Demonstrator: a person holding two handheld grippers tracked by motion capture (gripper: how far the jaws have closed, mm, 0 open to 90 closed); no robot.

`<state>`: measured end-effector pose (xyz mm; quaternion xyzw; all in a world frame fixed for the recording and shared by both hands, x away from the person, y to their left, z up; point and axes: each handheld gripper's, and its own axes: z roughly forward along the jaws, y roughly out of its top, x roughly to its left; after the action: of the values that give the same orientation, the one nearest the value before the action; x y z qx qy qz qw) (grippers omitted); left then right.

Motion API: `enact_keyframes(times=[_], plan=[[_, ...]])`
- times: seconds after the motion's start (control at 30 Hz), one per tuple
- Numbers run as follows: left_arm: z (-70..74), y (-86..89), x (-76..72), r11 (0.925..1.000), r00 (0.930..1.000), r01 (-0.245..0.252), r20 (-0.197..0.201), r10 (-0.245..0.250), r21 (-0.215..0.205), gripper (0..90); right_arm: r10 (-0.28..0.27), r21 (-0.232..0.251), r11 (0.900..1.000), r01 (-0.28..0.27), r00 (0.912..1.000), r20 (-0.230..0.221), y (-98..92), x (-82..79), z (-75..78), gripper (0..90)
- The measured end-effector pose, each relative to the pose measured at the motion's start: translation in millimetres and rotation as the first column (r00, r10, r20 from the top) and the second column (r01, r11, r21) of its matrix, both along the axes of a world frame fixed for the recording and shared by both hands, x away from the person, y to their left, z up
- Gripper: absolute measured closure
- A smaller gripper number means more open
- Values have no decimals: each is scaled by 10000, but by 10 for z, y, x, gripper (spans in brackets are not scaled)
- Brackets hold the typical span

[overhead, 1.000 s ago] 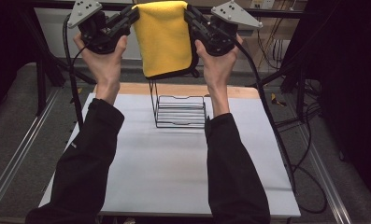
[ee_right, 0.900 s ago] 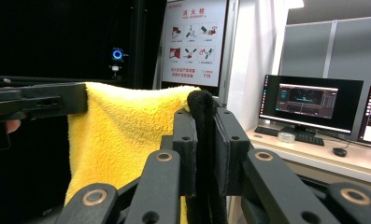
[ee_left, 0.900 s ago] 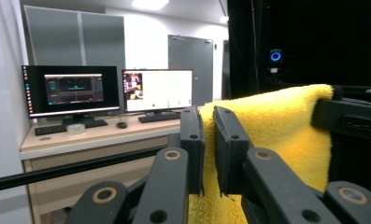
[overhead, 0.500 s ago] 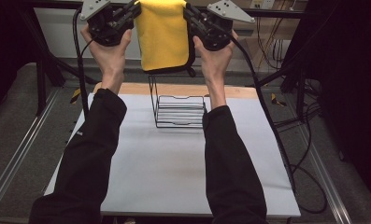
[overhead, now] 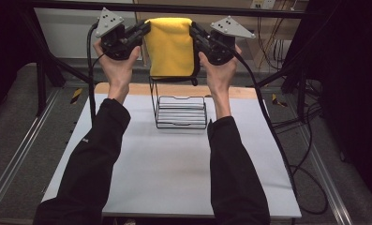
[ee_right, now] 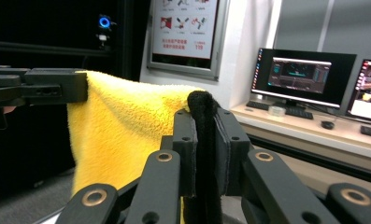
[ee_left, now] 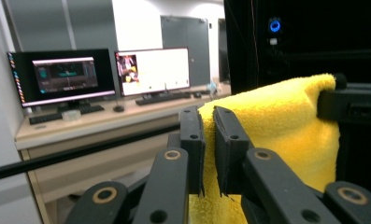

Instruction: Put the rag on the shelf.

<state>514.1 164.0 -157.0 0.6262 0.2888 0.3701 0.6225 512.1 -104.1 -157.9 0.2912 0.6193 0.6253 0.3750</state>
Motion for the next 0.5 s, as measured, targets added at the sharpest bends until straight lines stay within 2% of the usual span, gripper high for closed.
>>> enact_keyframes(times=[0.3, 0.5], plan=[[-176, -133, -21, 9975, 9973, 670, -310, -663, 227, 826, -210, -89, 9997, 206, 9988, -441, -205, -51, -181, 804], [-310, -117, -52, 9950, 9939, 869, -728, -832, 490, 825, -195, -51, 9998, 191, 9951, -966, -226, -115, -339, 801]])
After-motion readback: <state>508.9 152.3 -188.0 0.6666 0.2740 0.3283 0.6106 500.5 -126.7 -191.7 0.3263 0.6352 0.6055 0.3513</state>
